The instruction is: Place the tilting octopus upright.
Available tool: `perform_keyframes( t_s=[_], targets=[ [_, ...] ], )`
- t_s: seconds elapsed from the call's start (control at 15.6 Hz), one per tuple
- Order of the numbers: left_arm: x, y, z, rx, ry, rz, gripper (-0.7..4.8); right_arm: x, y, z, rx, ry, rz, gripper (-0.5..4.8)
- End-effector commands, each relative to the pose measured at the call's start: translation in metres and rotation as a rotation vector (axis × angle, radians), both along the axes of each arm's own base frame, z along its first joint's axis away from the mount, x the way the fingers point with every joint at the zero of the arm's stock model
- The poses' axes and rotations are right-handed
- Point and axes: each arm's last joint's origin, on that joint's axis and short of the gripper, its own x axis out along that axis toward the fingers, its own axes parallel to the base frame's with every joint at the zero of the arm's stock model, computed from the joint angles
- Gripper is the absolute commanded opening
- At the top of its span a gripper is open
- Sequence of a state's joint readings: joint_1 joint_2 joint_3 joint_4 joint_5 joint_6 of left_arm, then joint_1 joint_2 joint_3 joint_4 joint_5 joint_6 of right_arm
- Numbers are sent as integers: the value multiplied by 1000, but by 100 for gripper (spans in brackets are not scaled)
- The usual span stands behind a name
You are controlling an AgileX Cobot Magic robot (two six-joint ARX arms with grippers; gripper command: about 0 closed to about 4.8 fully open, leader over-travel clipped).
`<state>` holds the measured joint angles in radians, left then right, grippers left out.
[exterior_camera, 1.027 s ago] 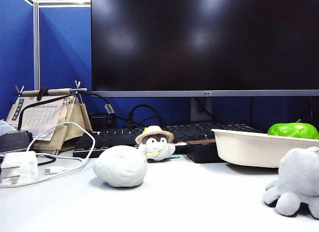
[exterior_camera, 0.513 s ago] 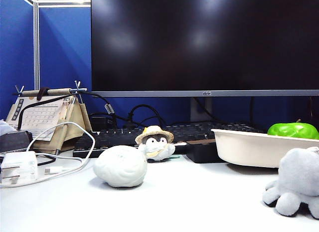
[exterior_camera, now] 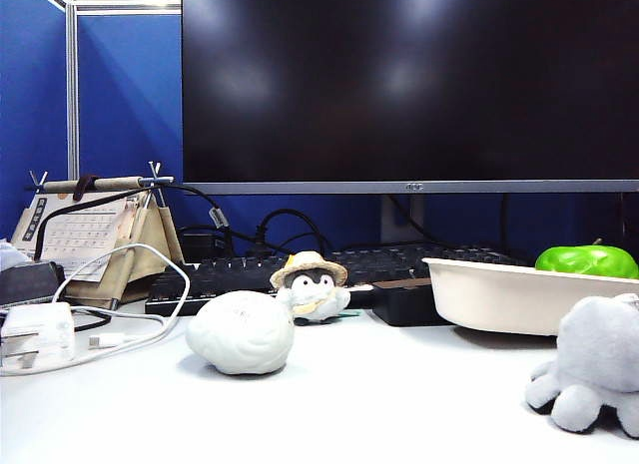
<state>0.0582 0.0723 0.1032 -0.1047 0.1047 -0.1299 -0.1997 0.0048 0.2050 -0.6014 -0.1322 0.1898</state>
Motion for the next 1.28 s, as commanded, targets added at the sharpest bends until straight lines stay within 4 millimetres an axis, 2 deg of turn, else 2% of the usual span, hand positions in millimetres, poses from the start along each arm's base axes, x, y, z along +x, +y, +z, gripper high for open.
perform_keyframes(
  t_s=[0.06, 0.64, 1.28],
  targets=[
    [1, 1, -3, -34, -35, 20, 18, 0, 0, 3, -4, -21, -1, 26],
    [4, 1, -18, -60, -63, 43, 18, 0, 0, 3, -4, -21, -1, 26],
    [4, 1, -16, -58, -82, 39, 18, 0, 0, 3, -4, -21, -1, 26]
  ],
)
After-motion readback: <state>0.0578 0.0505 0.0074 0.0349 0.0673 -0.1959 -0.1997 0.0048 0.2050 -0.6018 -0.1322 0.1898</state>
